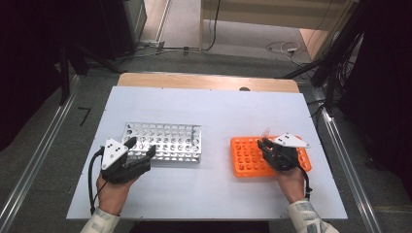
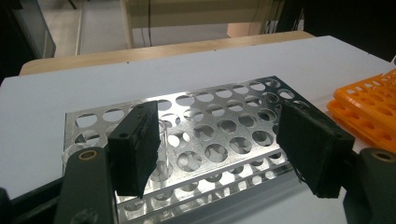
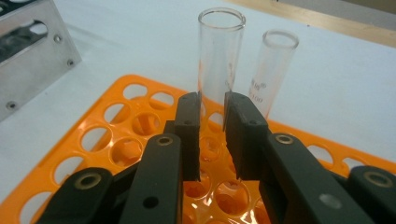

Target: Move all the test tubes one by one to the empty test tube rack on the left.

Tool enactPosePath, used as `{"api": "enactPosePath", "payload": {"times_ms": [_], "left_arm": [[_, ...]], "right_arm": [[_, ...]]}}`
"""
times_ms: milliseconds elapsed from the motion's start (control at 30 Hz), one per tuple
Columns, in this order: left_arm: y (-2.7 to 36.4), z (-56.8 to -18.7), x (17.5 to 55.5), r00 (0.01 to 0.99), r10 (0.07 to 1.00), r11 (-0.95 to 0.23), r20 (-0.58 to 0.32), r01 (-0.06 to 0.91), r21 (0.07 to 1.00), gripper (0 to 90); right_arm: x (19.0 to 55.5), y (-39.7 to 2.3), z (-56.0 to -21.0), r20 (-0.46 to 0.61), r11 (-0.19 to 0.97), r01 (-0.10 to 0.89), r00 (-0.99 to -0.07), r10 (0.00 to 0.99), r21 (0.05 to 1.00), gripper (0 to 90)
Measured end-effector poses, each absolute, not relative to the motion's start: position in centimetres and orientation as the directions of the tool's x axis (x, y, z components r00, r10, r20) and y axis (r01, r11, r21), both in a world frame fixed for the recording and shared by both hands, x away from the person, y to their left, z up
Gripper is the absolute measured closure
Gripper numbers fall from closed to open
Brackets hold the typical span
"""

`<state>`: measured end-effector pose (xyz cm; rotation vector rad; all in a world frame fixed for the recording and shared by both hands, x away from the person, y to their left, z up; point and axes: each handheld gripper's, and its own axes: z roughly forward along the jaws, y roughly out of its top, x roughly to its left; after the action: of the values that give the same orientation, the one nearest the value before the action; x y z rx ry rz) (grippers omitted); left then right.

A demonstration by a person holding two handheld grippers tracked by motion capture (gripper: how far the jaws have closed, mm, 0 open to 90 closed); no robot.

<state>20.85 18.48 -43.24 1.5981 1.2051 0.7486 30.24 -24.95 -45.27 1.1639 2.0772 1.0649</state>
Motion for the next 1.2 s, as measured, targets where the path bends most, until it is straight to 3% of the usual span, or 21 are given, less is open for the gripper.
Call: {"api": "enactPosePath", "payload": {"times_ms": [433,1200], "left_arm": [[18.4,-43.4,21.0,0.323,0.943,-0.048,-0.078,0.364,0.93,26.9],[17.3,-43.5,20.9,0.353,0.933,-0.071,-0.067,0.363,0.929,26.4]], "right_arm": [[28.7,-25.0,-43.3,-0.038,0.282,0.41,-0.51,0.859,0.867,73.0],[25.7,-19.2,-43.5,-0.005,0.369,0.371,-0.699,0.715,0.852,73.0]]}}
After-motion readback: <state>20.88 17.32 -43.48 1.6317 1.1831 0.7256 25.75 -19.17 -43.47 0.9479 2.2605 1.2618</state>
